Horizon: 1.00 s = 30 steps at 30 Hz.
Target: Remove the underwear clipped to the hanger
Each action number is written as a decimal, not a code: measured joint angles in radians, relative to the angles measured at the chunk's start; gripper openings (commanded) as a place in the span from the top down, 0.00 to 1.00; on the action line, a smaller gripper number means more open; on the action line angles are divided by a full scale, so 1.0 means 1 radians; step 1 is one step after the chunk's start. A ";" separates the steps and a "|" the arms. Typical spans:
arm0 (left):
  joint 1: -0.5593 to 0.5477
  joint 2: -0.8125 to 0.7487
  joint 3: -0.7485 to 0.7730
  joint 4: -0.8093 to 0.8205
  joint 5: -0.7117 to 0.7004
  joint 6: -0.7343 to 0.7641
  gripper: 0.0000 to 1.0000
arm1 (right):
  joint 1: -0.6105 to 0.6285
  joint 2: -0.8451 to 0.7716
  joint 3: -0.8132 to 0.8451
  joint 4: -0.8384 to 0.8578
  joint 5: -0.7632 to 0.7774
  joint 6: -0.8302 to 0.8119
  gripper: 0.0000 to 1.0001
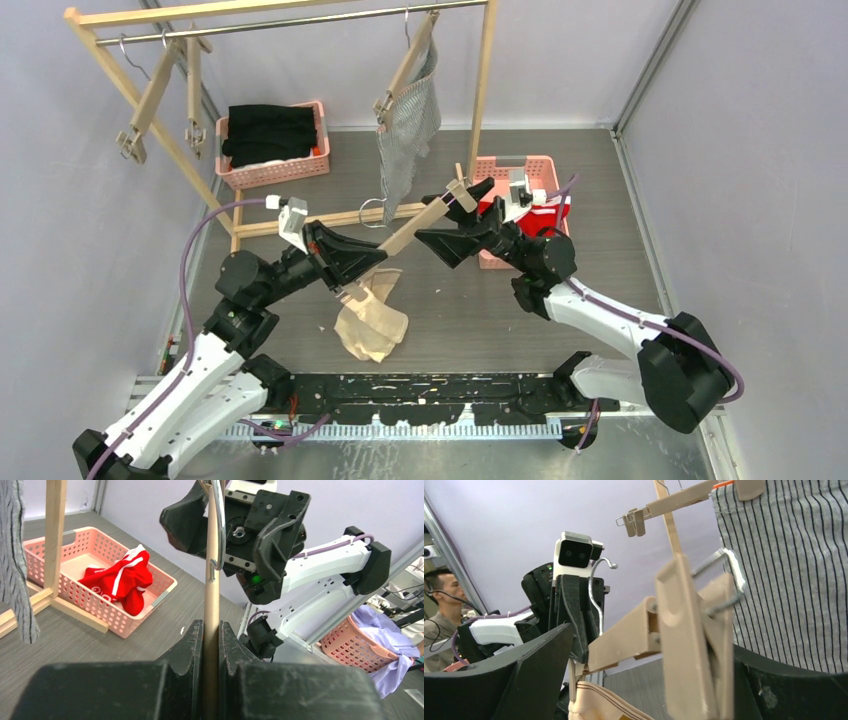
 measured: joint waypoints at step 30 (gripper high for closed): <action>-0.075 0.067 -0.050 0.217 -0.107 -0.037 1.00 | 0.050 0.084 0.035 0.089 0.035 0.049 0.99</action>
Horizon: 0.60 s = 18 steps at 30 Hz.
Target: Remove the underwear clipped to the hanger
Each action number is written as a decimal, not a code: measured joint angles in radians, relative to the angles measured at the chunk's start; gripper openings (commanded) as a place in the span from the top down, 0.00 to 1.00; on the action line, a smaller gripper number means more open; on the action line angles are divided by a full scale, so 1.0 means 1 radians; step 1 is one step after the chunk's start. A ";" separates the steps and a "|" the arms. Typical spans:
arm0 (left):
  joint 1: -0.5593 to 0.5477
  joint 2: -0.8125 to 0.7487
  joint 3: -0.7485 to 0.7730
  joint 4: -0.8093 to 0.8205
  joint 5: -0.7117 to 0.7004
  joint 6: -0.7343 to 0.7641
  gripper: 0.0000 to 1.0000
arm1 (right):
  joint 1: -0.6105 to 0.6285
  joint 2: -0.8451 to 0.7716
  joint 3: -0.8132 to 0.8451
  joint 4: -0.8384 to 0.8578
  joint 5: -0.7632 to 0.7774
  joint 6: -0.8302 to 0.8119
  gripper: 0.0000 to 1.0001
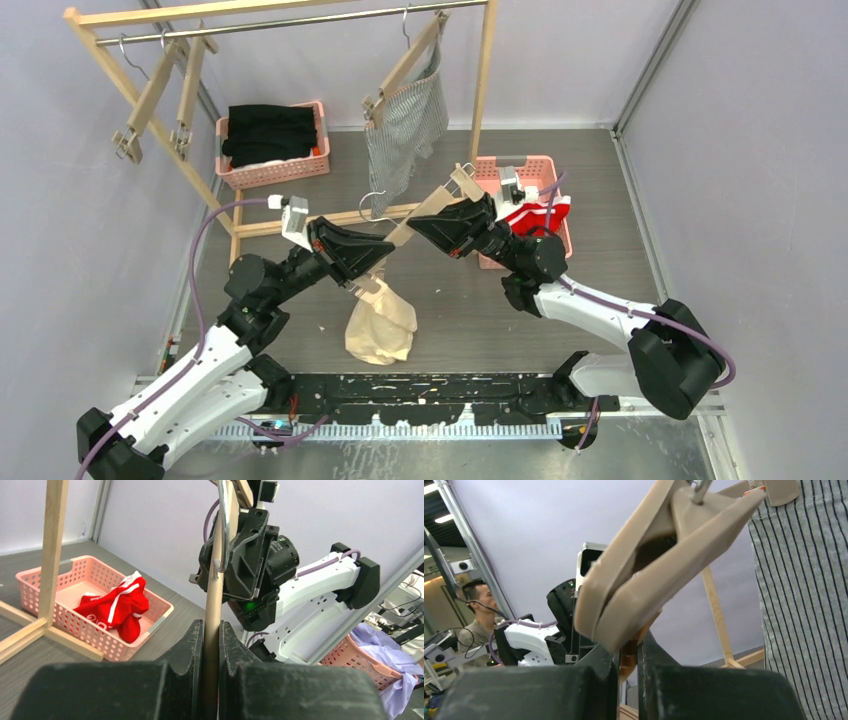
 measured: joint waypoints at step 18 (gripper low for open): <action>-0.018 -0.078 0.002 -0.134 -0.026 0.085 0.42 | 0.018 -0.032 0.006 -0.051 -0.005 -0.035 0.99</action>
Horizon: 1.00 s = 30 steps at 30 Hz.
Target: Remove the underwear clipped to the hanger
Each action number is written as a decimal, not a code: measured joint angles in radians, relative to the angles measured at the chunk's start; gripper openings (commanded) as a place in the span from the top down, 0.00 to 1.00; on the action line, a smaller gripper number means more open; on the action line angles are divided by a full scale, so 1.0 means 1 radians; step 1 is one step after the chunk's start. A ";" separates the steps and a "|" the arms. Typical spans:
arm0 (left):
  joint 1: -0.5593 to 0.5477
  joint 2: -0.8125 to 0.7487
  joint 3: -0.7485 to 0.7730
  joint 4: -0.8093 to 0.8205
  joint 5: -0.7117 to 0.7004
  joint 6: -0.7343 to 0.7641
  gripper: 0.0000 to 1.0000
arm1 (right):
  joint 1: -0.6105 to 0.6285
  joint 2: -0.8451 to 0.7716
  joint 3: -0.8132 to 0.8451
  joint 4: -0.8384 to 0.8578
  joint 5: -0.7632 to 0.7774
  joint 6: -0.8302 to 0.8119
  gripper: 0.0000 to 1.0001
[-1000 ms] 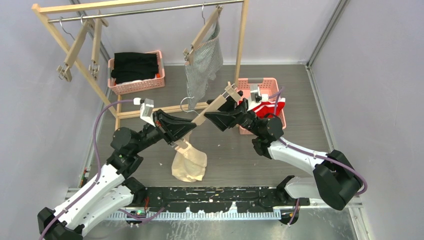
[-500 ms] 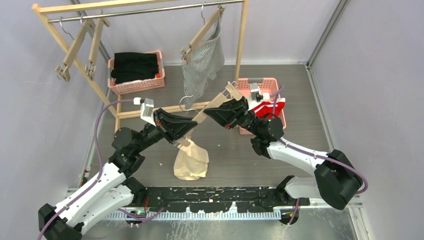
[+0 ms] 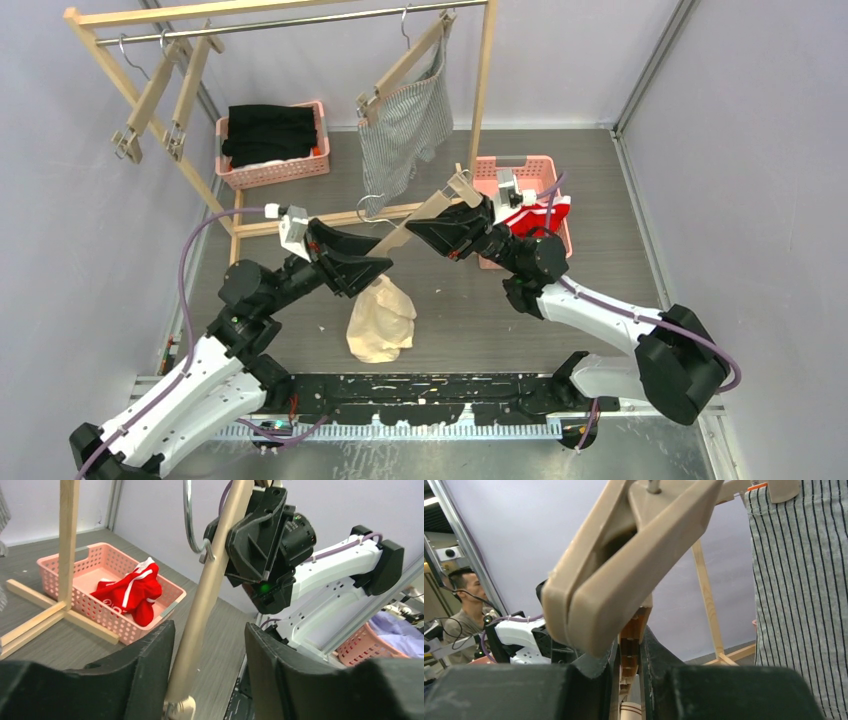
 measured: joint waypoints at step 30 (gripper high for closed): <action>-0.003 -0.036 0.019 -0.222 -0.012 0.151 0.98 | -0.015 -0.130 -0.019 -0.058 0.044 -0.047 0.99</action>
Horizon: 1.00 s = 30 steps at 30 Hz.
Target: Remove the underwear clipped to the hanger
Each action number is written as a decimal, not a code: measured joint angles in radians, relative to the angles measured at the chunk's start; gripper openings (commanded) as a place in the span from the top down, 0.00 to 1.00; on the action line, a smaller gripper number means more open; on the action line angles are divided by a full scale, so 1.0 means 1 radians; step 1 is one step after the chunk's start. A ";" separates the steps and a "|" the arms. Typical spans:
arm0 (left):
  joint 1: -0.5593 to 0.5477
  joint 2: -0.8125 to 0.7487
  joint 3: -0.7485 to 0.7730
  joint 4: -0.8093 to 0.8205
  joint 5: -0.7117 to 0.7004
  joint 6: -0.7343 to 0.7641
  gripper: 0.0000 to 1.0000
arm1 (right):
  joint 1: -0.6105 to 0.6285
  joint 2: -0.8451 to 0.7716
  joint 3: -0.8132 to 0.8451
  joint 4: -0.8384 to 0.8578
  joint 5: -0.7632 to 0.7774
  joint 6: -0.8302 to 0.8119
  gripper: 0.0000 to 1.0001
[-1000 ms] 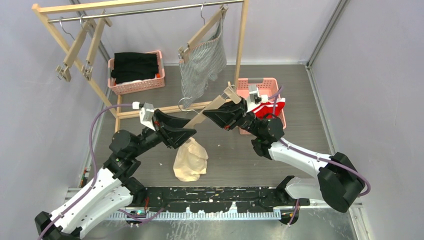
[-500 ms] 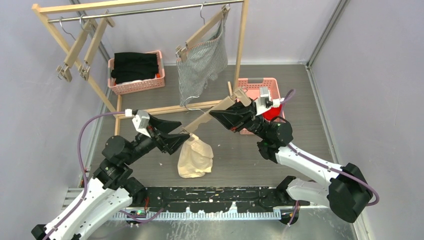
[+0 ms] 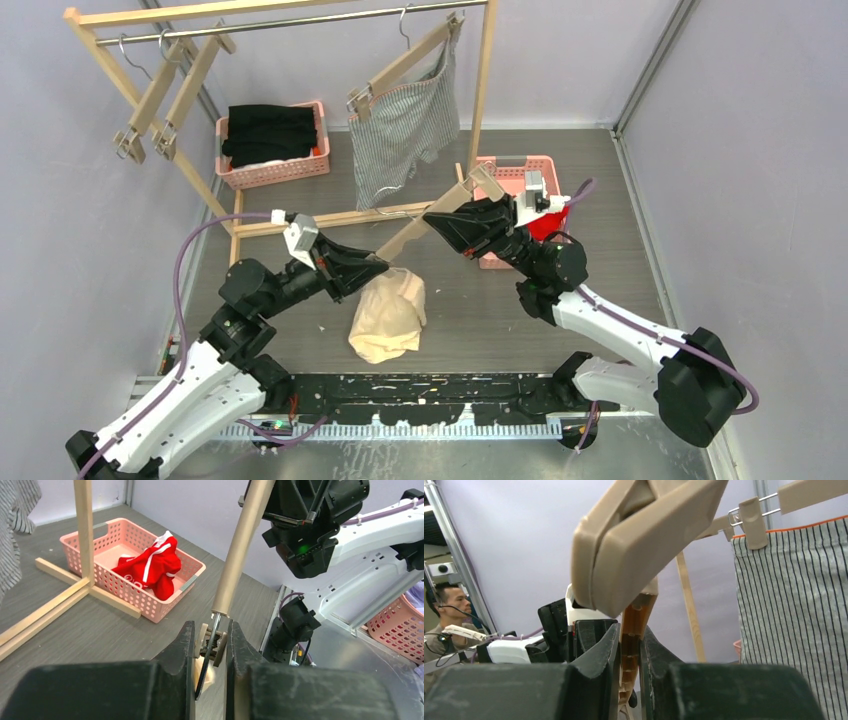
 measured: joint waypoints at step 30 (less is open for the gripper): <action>0.000 0.053 0.082 0.011 0.029 0.017 0.57 | 0.030 -0.004 -0.009 -0.005 -0.031 0.003 0.99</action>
